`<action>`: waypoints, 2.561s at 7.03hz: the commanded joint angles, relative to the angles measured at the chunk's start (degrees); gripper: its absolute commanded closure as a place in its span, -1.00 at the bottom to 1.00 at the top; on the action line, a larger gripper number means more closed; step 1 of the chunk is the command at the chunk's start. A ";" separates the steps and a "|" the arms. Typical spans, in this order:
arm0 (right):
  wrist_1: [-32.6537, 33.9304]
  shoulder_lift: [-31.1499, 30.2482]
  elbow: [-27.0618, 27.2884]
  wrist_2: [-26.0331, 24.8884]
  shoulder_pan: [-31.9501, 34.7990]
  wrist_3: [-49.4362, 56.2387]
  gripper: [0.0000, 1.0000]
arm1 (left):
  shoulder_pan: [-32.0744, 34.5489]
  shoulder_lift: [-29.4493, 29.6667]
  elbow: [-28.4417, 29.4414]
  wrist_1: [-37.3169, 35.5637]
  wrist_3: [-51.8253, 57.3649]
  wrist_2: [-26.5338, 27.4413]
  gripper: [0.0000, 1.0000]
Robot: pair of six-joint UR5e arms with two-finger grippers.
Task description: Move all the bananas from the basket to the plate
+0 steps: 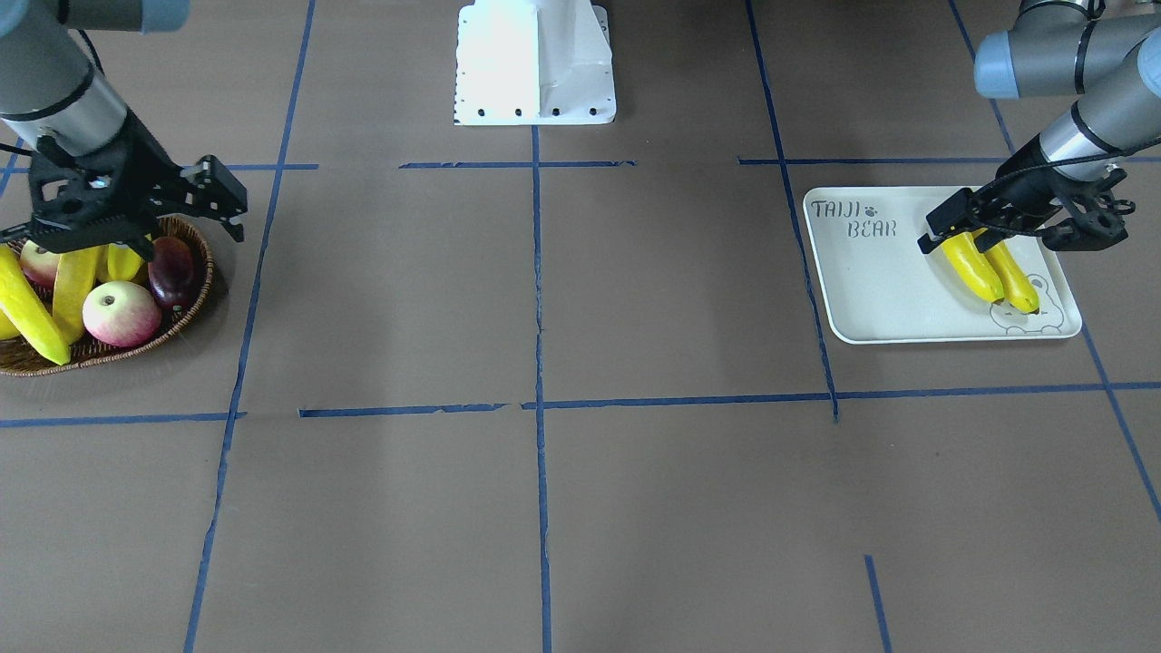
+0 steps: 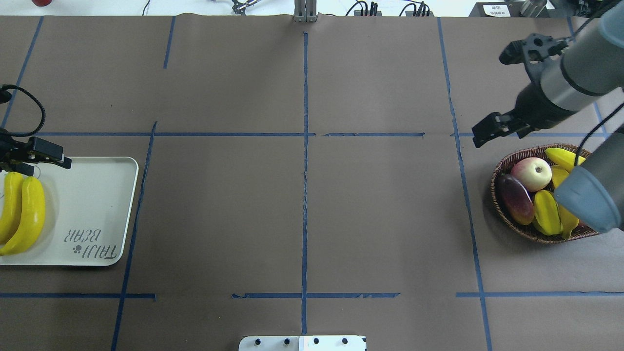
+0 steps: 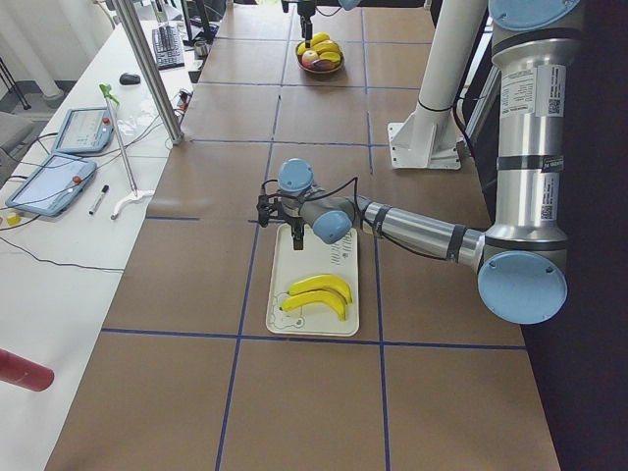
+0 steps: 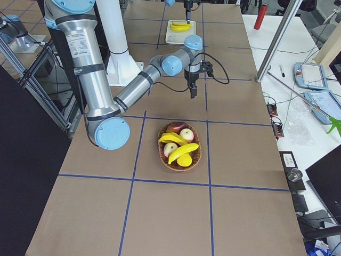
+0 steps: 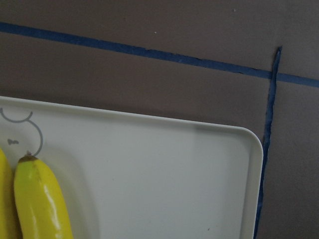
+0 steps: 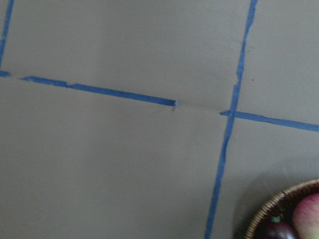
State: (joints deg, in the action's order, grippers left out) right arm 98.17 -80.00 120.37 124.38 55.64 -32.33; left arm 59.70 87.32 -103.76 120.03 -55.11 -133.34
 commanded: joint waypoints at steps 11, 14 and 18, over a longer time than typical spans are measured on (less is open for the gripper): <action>-26.19 -26.60 -2.15 -16.27 -8.61 -15.84 -0.78 | -0.20 1.09 -0.04 -0.05 -0.26 0.01 -1.00; -26.10 -26.52 -2.50 -16.36 -9.85 -15.92 -0.52 | -0.20 1.09 -0.13 0.03 -0.26 0.01 -1.00; -25.31 -26.26 -2.59 -18.03 -11.26 -15.84 0.06 | -0.20 1.09 -0.13 0.03 -0.26 0.01 -1.00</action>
State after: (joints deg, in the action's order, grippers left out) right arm 72.57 -106.31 117.78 106.63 44.52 -48.20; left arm 59.50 88.42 -103.89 120.06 -55.37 -133.33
